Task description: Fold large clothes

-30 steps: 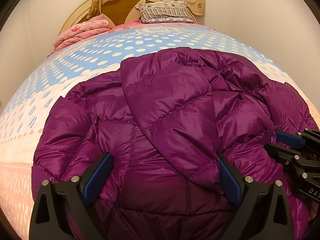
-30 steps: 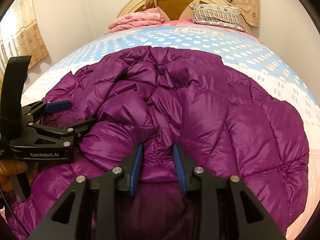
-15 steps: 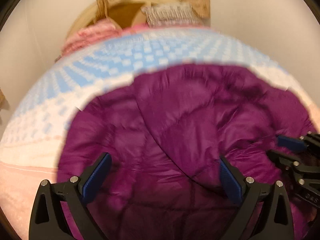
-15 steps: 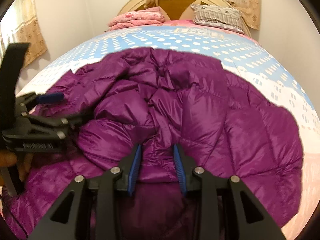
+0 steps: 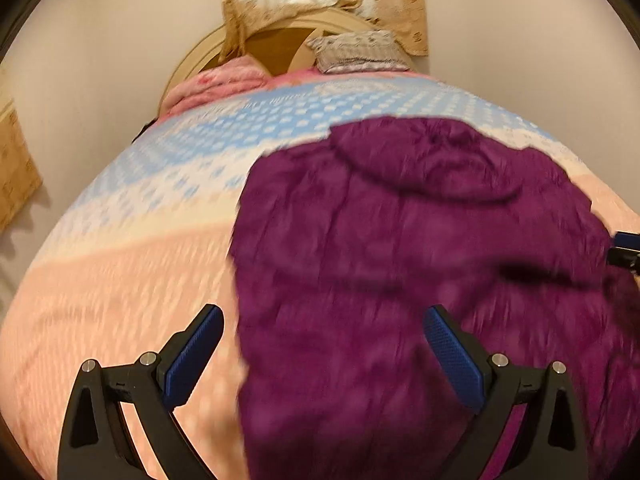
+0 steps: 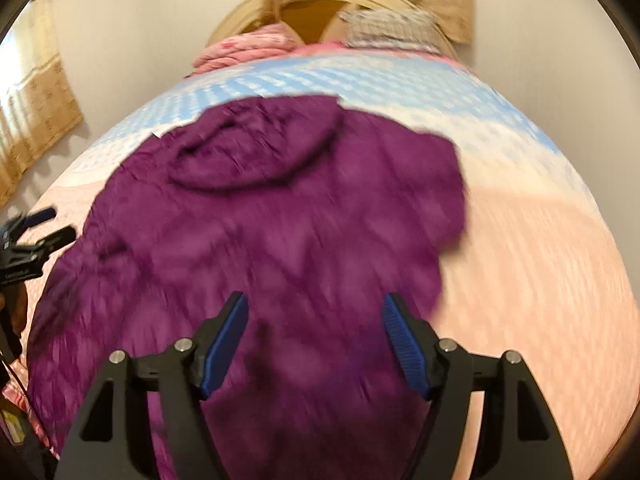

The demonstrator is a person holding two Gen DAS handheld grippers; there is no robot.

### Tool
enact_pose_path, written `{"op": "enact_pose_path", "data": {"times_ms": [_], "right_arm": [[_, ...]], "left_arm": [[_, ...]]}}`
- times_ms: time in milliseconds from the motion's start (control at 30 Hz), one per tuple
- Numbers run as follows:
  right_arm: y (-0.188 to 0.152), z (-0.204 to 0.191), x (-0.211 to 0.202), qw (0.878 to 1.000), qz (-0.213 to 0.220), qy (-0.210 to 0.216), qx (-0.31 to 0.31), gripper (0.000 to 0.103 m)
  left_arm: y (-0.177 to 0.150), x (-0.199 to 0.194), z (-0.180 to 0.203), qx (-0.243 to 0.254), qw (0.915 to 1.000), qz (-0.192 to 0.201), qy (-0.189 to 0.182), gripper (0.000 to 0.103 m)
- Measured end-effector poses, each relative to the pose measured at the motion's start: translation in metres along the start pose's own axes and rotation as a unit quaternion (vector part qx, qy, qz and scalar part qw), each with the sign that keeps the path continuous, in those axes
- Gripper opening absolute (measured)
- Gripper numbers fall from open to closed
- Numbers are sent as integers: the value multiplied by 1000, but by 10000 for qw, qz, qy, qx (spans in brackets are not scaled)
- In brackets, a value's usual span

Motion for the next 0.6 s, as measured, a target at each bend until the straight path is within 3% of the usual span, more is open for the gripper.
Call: {"op": "enact_pose_path", "data": {"times_ms": [167, 367, 600], "right_arm": [[-38, 25, -16, 9985, -168, -245, 470, 75], [-61, 25, -37, 9967, -43, -261, 761, 77], [-101, 3, -53, 9980, 74, -290, 549, 82]], "left_arm": [[-37, -19, -7, -150, 9999, -59, -12, 100], [-66, -28, -10, -412, 9989, -234, -47, 100], [-99, -43, -13, -731, 9960, -438, -271, 100]]}}
Point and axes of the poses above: each gripper's, at about its wrist camera, not at the fingertips, and x roughly the way its jaws point, z to its right, y to its top, the point moved 4 cm from there along x, roughly the way its jaws point, and after that the axes turned 1 degree about x, right-handed, at the moved point
